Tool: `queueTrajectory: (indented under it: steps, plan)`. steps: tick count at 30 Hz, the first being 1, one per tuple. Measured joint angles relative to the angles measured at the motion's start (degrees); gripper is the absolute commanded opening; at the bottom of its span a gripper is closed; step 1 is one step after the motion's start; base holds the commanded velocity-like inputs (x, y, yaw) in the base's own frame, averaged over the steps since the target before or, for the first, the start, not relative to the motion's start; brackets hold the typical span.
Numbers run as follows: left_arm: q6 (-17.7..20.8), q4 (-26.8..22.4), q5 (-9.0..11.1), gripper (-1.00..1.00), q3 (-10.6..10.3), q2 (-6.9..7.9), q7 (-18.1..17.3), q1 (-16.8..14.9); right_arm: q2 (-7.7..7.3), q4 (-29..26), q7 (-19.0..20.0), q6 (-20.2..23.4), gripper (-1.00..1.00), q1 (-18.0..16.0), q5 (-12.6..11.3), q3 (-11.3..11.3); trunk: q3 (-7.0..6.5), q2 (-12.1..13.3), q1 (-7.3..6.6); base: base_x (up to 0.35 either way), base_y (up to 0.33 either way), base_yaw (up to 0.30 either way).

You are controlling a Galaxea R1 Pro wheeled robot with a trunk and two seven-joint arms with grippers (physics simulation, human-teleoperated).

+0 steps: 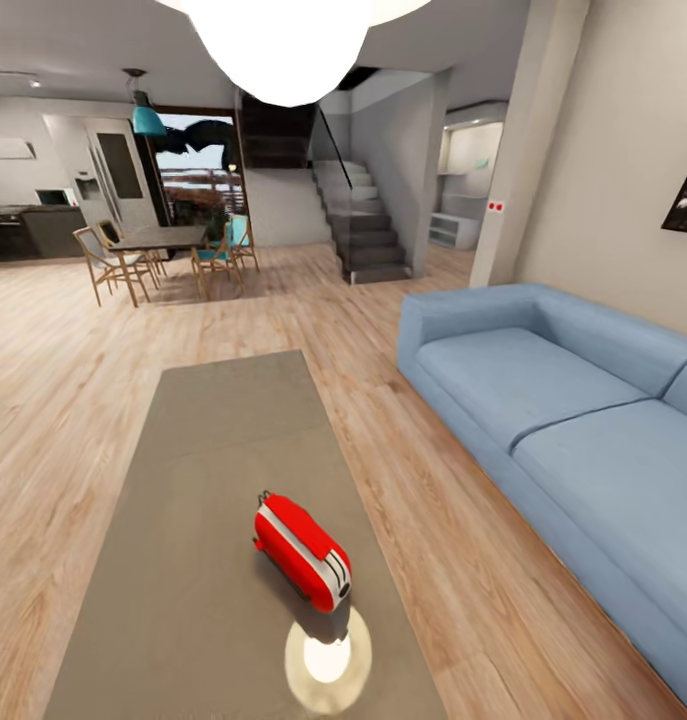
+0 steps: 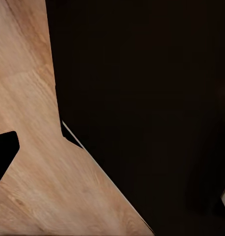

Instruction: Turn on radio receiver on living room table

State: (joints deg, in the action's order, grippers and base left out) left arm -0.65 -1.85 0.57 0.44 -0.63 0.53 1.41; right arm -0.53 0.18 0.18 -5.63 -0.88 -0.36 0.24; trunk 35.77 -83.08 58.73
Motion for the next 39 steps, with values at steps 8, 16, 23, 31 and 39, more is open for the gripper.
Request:
queueTrajectory:
  steps: [8,16,23,31,39]
  plan:
    - [0.02,0.0,0.03,1.0,0.0,-0.07,0.0,0.0,0.0,0.0,0.0,0.0,1.0,0.0,0.0,0.01,0.32,0.0,0.0,0.0,0.0,0.267]
    - [0.02,0.0,0.01,1.0,0.0,-0.07,0.0,0.0,0.0,0.0,0.0,0.0,1.0,0.0,0.0,0.02,0.64,0.0,0.0,0.0,0.0,0.267]
    - [0.01,0.0,0.01,1.0,0.0,-0.07,0.0,0.0,0.0,0.0,0.0,0.0,1.0,0.0,0.0,0.02,0.93,0.0,0.0,0.0,0.0,0.267]
    - [-0.01,0.0,0.0,1.0,0.0,-0.06,0.0,0.0,0.0,0.0,0.0,0.0,1.0,0.0,0.0,0.02,1.25,0.0,0.0,0.0,0.0,0.267]
    - [0.01,0.0,0.02,1.0,0.0,0.01,0.0,0.0,0.0,0.0,0.0,0.0,1.0,0.0,0.0,0.01,1.57,0.0,0.0,0.0,0.0,0.267]
